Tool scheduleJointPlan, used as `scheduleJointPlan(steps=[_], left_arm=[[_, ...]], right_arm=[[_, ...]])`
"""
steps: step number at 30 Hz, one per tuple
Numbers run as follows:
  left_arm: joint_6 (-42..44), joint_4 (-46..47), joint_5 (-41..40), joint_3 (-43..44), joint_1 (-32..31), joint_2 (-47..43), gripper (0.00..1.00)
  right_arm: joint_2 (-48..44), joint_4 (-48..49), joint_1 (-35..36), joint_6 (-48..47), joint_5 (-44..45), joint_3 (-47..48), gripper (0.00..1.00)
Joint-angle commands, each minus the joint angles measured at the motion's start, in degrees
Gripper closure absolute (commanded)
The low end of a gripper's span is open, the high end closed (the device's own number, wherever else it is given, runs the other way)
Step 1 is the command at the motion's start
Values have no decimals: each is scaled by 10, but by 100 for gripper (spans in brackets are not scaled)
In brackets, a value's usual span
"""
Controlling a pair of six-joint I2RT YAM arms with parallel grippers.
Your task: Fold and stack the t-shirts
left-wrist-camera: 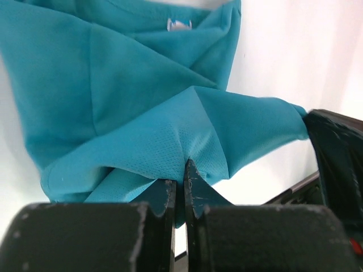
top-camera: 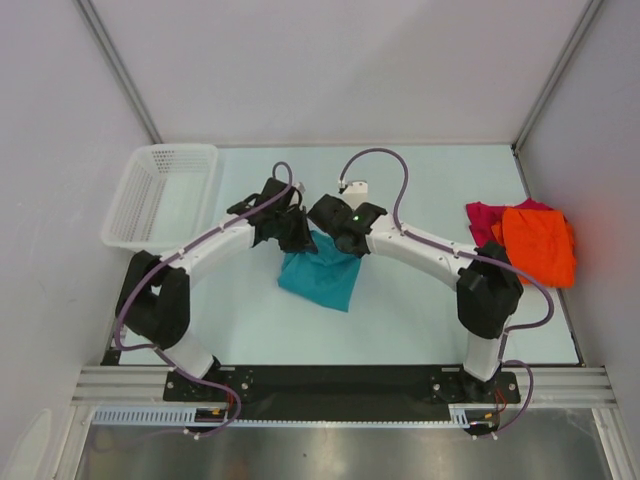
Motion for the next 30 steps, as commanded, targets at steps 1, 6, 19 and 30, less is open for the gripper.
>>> scheduleJointPlan(steps=[1, 6, 19, 30], left_arm=[[20, 0, -17, 37, 23, -12, 99], [20, -10, -20, 36, 44, 1, 99], [10, 4, -25, 50, 56, 54, 100], [10, -10, -34, 129, 71, 92, 100]], right_arm=[[22, 38, -21, -33, -10, 38, 100], [44, 44, -37, -45, -13, 59, 100], [83, 53, -67, -63, -10, 93, 100], [104, 57, -91, -85, -2, 136, 100]])
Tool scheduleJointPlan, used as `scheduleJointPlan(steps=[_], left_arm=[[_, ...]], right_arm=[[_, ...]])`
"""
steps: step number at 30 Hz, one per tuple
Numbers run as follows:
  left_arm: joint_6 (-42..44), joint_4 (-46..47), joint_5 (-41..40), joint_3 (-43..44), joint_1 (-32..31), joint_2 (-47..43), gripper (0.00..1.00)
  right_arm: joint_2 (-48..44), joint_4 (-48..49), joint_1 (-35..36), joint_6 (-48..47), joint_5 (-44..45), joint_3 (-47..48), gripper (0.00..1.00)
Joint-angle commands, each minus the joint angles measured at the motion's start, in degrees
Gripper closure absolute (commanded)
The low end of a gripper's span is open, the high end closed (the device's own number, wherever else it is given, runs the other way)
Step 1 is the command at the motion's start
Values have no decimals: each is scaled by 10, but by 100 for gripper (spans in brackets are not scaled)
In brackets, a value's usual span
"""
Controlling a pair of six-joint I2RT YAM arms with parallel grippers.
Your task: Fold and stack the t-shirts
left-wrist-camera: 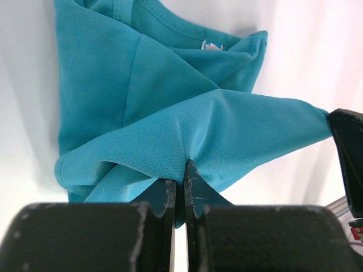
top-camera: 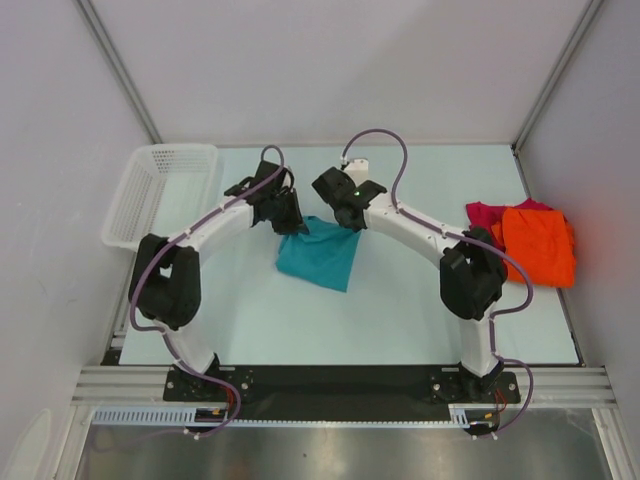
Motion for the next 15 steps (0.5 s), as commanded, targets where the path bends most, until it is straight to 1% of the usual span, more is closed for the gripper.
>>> scheduleJointPlan(steps=[1, 4, 5, 6, 8, 9, 10, 12, 15], left_arm=[[6, 2, -13, 58, 11, 24, 100], [4, 1, -10, 79, 13, 46, 99], [4, 0, -9, 84, 14, 60, 94], [4, 0, -9, 89, 15, 66, 69], [4, 1, -12, 102, 15, 88, 37], [4, 1, -12, 106, 15, 94, 9], [4, 1, -12, 110, 15, 100, 1], [5, -1, -10, 112, 16, 111, 1], [9, -1, -17, 104, 15, 108, 0]], right_arm=[[26, 11, -18, -21, 16, 48, 100], [53, 15, -26, -28, 10, 67, 100], [60, 15, -29, -30, 6, 74, 100], [67, 19, -33, -33, 1, 78, 100], [94, 25, -39, -38, -19, 94, 100], [105, 27, -46, -43, -26, 100, 100], [114, 28, -48, -46, -30, 109, 100], [138, 32, -51, -50, -40, 116, 99], [146, 33, -54, -48, -40, 119, 89]])
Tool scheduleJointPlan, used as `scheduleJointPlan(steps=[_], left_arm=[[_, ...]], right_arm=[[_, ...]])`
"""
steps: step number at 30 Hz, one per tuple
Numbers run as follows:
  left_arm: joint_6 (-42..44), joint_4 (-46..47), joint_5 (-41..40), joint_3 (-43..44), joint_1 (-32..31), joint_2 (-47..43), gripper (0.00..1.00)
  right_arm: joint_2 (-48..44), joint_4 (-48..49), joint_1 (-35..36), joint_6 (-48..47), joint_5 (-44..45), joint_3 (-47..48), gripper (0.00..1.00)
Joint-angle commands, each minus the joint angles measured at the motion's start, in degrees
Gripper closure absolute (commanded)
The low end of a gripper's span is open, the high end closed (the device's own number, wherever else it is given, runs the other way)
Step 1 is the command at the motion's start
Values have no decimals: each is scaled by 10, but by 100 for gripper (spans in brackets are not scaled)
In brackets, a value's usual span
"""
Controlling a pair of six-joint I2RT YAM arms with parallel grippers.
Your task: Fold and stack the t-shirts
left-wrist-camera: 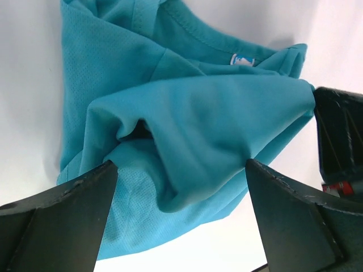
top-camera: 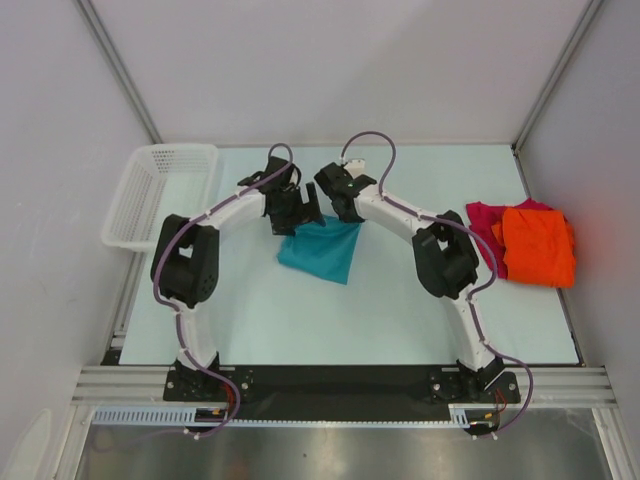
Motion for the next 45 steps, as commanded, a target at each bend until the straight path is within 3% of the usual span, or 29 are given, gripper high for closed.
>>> scheduleJointPlan(steps=[1, 8, 22, 35, 45], left_arm=[[10, 4, -8, 11, 5, -6, 0], [11, 7, -19, -14, 5, -40, 0], [5, 11, -30, -87, 5, -145, 0], [-8, 28, -50, -196, 5, -247, 1], [-16, 15, -39, -273, 5, -335, 1]], right_arm=[[6, 12, -5, -6, -8, 23, 85], [-66, 60, 1, -14, 24, -35, 80], [-169, 69, 54, 6, 53, -111, 81], [-101, 76, 102, 16, 36, -107, 82], [1, 92, 76, -31, 23, -3, 82]])
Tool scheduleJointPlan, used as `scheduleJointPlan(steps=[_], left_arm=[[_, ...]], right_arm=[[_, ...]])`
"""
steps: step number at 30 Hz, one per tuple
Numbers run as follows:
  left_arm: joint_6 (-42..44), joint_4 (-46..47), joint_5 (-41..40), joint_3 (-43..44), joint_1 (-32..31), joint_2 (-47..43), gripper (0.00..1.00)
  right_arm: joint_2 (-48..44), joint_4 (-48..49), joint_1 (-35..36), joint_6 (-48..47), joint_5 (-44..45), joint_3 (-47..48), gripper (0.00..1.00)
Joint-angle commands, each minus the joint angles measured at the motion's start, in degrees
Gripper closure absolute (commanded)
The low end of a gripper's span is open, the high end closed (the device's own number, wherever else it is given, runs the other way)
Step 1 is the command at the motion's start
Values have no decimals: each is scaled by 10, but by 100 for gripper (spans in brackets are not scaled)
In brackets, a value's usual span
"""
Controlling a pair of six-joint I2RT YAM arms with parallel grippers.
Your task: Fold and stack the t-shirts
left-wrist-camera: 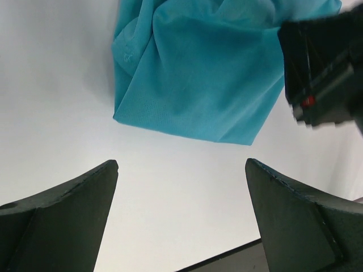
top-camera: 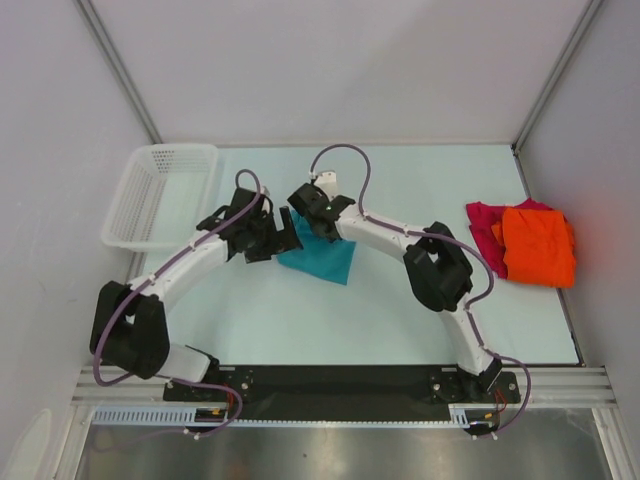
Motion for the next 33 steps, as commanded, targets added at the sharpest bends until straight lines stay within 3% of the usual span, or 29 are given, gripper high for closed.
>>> scheduleJointPlan(steps=[1, 11, 18, 29, 33], left_arm=[[-9, -1, -1, -16, 5, -49, 0], [-2, -28, -12, -14, 4, -67, 1], [0, -39, -20, -17, 4, -77, 0], [-2, -10, -19, -15, 4, -50, 1], [-3, 22, -9, -21, 2, -15, 1]], right_arm=[[44, 27, -20, -31, -2, 78, 82], [194, 26, -60, -78, -40, 236, 82], [228, 15, -89, -90, -52, 295, 82], [52, 57, -83, -99, 0, 152, 82], [-5, 62, -72, -87, 15, 61, 83]])
